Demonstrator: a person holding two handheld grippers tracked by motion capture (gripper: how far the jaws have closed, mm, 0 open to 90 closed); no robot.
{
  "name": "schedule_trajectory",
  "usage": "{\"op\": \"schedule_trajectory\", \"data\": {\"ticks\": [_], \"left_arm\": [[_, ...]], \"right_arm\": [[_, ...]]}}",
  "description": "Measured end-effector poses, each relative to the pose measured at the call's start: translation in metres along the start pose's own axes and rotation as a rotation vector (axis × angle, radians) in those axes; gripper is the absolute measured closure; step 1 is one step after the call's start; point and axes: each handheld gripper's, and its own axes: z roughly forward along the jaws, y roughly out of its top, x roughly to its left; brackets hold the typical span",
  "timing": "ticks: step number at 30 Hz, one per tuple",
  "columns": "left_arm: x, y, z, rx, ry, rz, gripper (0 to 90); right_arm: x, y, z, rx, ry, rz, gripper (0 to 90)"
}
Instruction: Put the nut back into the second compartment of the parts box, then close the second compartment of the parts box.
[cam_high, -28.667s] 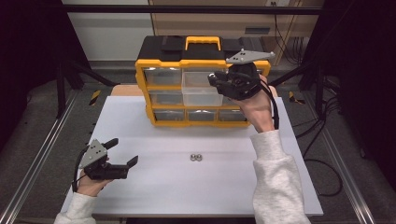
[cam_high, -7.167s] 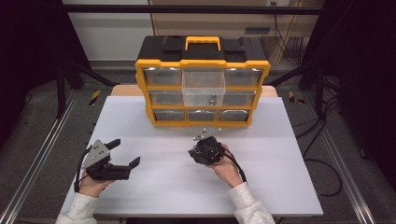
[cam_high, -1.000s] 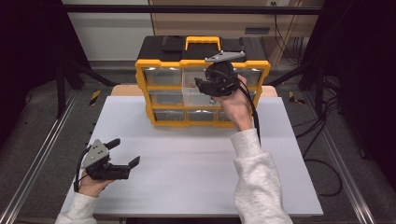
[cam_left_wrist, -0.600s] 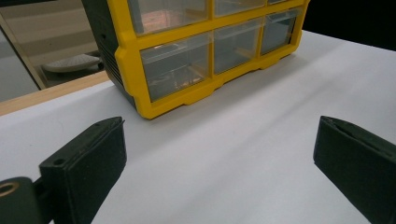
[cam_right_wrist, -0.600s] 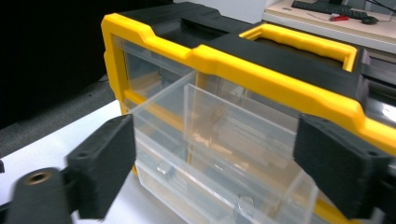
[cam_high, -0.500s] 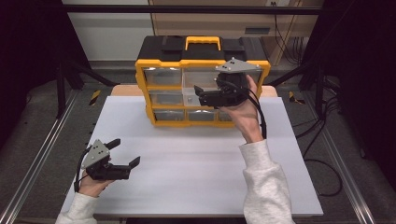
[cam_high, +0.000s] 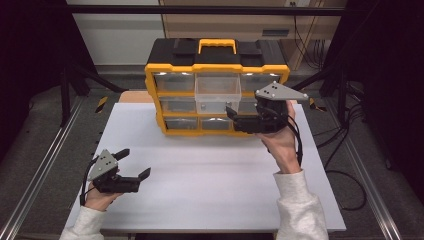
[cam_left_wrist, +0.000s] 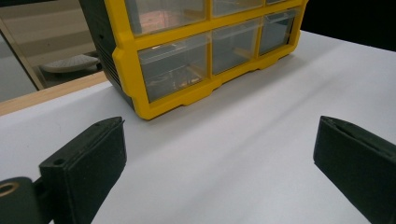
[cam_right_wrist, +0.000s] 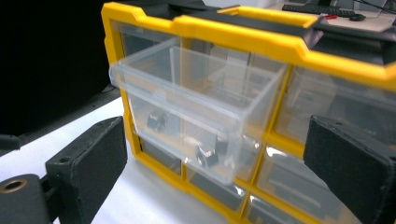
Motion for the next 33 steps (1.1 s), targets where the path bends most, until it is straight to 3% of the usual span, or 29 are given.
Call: {"op": "schedule_trajectory", "data": {"ticks": [17, 26, 33], "left_arm": [[0.000, 0.000, 0.001, 0.003, 0.000, -0.001, 1.9], [0.000, -0.001, 0.001, 0.004, -0.001, -0.004, 1.9], [-0.001, -0.001, 0.003, 0.010, -0.002, 0.000, 2.0]], "right_arm": [[-0.005, -0.041, -0.014, 0.007, 0.021, 0.047, 10.6], [-0.002, -0.050, -0.014, -0.003, 0.038, 0.058, 35.5], [0.005, -0.053, -0.012, 0.001, -0.011, 0.055, 58.1]]}}
